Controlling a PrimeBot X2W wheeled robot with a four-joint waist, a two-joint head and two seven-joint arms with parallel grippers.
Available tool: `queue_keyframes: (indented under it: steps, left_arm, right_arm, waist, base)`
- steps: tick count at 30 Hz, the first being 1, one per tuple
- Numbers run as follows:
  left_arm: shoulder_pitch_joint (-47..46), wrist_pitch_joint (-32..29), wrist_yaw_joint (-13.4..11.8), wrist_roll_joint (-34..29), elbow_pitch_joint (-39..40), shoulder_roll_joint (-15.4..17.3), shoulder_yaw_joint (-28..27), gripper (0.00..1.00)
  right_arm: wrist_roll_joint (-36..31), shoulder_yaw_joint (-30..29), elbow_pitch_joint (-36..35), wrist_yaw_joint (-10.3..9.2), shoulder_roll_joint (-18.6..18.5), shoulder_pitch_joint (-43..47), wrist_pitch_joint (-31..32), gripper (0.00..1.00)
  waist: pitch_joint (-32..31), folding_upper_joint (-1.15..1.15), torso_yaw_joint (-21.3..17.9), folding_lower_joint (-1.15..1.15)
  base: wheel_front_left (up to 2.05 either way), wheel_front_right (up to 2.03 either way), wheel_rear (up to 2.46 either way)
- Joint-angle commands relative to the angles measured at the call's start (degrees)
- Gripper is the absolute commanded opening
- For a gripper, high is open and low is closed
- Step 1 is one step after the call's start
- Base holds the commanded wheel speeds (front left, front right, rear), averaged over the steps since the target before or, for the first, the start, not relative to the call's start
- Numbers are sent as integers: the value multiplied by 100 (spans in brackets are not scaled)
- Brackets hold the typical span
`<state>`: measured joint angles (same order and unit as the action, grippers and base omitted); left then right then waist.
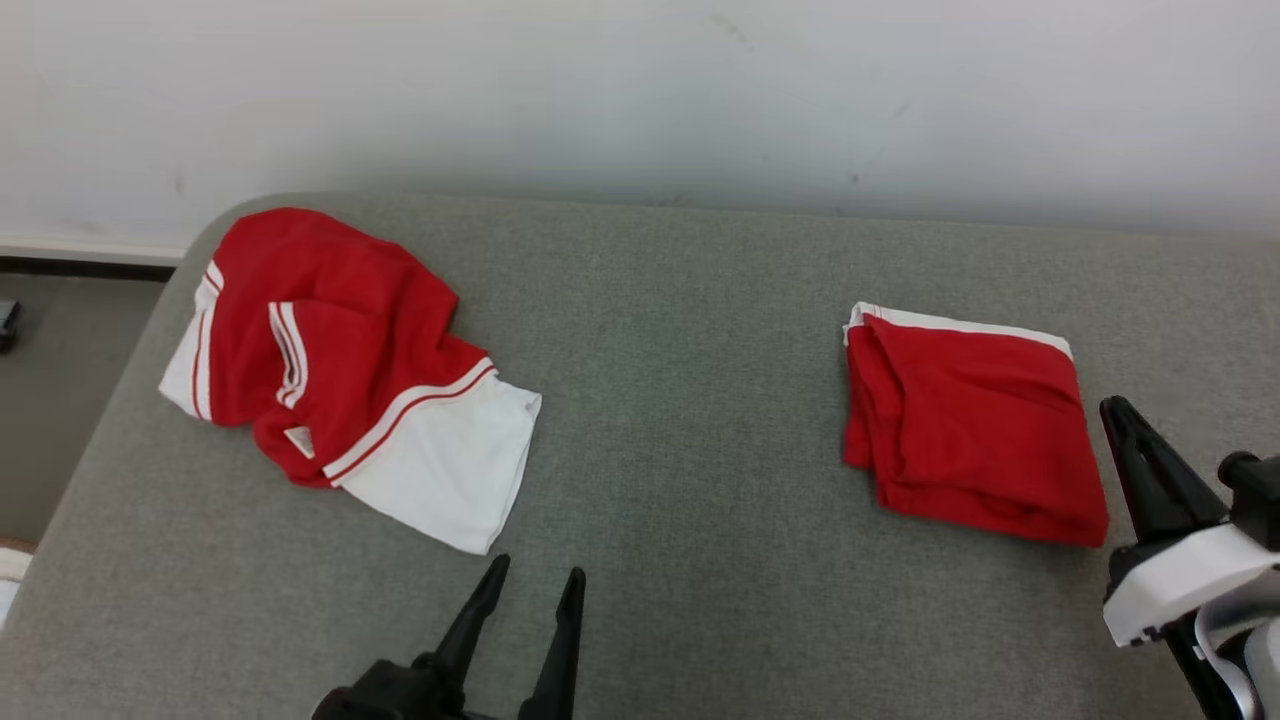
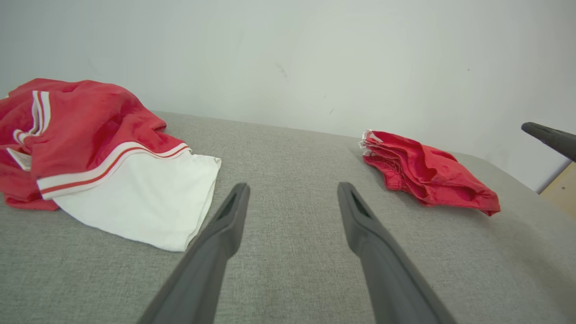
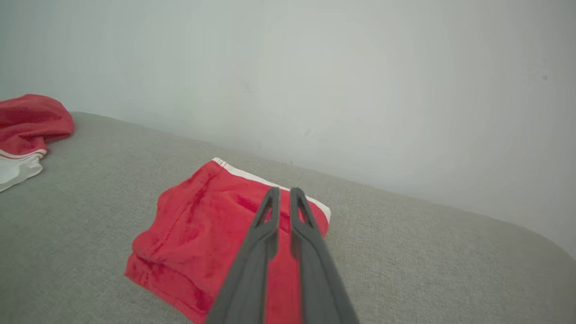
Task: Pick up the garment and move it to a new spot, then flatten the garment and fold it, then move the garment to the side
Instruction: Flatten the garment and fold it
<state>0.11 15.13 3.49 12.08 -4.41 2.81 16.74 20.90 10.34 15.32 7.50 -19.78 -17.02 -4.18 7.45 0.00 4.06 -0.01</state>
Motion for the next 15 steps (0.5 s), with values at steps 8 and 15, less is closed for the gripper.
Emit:
queue_keyframes:
  steps: [8, 15]
  left_arm:
    - [-296, 2, -37, 182, -71, 21, 235, 100]
    - [-363, 2, -91, 241, -190, 20, 365, 100]
  right_arm:
    - [-283, 666, 1182, -2, 174, -1067, 90, 0]
    - [-490, 974, 2393, -2, 447, -1589, -108, 0]
  waist:
    - [418, 0, 507, 1]
    - [431, 0, 752, 1]
  base:
    - [0, 0, 0]
    - [0, 0, 0]
